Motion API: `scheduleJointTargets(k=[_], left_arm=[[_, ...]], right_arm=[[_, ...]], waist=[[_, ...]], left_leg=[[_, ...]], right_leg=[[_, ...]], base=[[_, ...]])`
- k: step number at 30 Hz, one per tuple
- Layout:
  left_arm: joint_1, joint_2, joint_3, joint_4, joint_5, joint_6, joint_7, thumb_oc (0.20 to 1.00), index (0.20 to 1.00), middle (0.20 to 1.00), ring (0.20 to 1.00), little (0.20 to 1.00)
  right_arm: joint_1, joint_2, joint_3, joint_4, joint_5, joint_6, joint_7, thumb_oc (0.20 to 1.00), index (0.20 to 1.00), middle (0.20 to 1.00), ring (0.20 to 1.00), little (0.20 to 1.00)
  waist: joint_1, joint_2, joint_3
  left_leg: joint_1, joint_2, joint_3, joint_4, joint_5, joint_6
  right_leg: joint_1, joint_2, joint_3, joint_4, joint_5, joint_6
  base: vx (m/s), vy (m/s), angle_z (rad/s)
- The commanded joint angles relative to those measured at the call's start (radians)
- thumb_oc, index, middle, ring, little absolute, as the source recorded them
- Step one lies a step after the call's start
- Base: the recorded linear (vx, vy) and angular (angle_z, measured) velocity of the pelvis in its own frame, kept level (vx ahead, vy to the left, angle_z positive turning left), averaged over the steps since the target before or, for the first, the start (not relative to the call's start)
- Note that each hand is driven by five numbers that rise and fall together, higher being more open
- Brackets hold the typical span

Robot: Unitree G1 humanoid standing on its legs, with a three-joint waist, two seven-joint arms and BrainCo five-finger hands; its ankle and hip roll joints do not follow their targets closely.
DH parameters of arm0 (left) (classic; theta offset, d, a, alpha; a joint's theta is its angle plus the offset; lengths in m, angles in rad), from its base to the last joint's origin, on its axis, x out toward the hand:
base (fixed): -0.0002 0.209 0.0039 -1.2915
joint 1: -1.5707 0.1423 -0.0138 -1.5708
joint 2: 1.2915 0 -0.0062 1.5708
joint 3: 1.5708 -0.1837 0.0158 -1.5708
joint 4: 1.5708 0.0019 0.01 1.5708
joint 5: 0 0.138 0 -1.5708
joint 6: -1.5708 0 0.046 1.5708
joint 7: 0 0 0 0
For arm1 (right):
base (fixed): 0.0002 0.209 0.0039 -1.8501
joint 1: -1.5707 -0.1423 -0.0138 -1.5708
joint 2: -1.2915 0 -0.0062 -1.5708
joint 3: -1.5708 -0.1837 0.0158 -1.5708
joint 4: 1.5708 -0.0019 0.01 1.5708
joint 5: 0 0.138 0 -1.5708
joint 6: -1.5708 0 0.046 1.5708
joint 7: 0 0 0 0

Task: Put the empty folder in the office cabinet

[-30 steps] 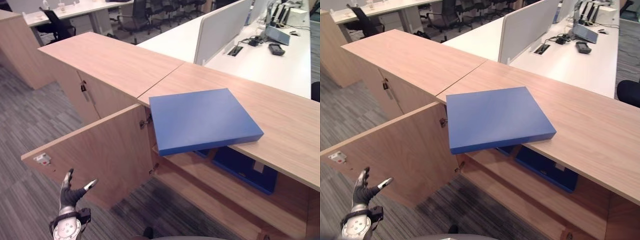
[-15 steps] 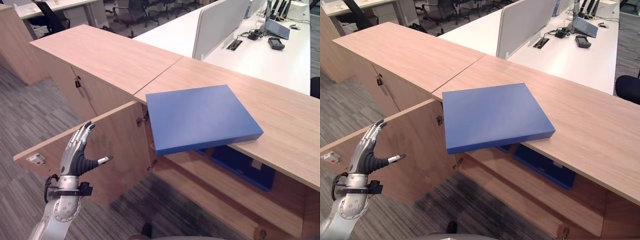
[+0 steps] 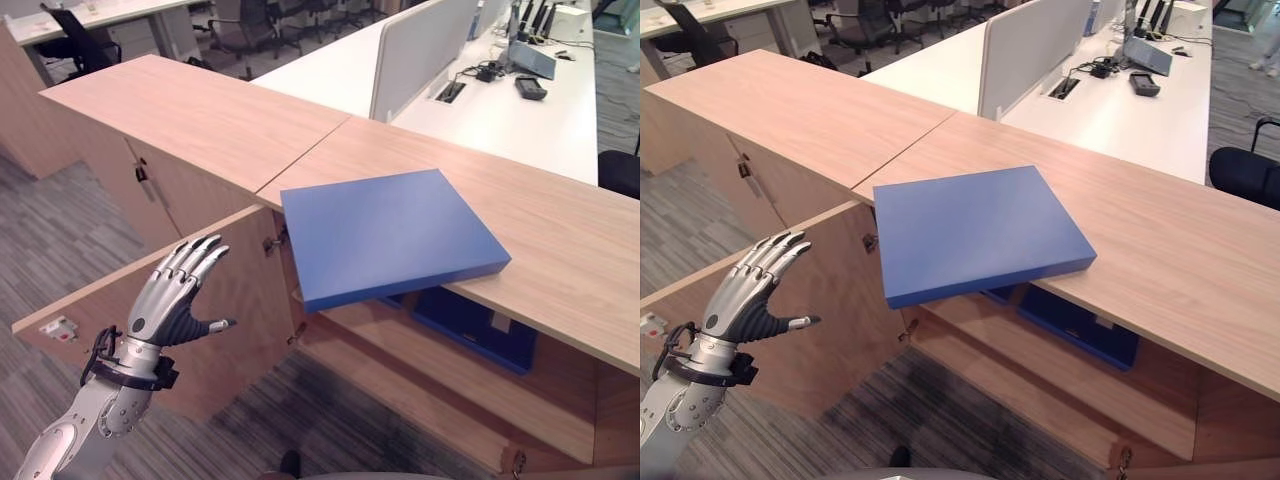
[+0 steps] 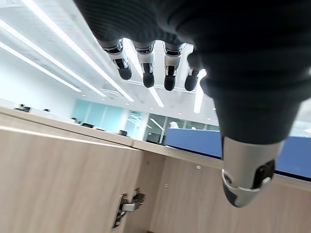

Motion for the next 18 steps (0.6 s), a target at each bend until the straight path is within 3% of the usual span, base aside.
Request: scheduleJointTargets(k=[1,9,18], left_arm=[[-0.03,0.041,0.016,-0.072,0.024,-0.029,0.029,1.0,1.0,1.0,1.0,1.0],[-0.101,0.068,-0.048,-0.073,0.053,-0.033,0.025,1.0,1.0,1.0,1.0,1.0],[-0.117,0.065,-0.049,-0.081,0.059,-0.031,0.012,1.0,1.0,1.0,1.0,1.0]], right_arm=[[-0.041,0.01,0.046,0.061,-0.028,-0.016,-0.011,1.0,1.0,1.0,1.0,1.0],[-0.058,0.01,0.049,0.065,-0.029,-0.014,-0.014,1.0,1.0,1.0,1.0,1.0],[-0.059,0.009,0.059,0.056,-0.033,-0.017,-0.015,1.0,1.0,1.0,1.0,1.0]], waist=[[-0.017,-0.03,-0.049],[-0.026,-0.027,-0.054],[-0.039,-0.025,-0.061]], left_leg=[[-0.001,-0.055,0.023,0.001,-0.111,0.051],[0.01,-0.056,0.035,0.001,-0.12,0.054],[0.022,-0.055,0.048,0.001,-0.127,0.055]], right_leg=[[-0.051,0.035,0.099,0.025,-0.007,-0.03],[-0.05,0.034,0.116,0.023,-0.003,-0.029],[-0.047,0.036,0.136,0.023,-0.002,-0.031]], base=[[0.02,0.009,-0.06],[0.01,0.009,-0.06],[0.01,0.002,-0.07]])
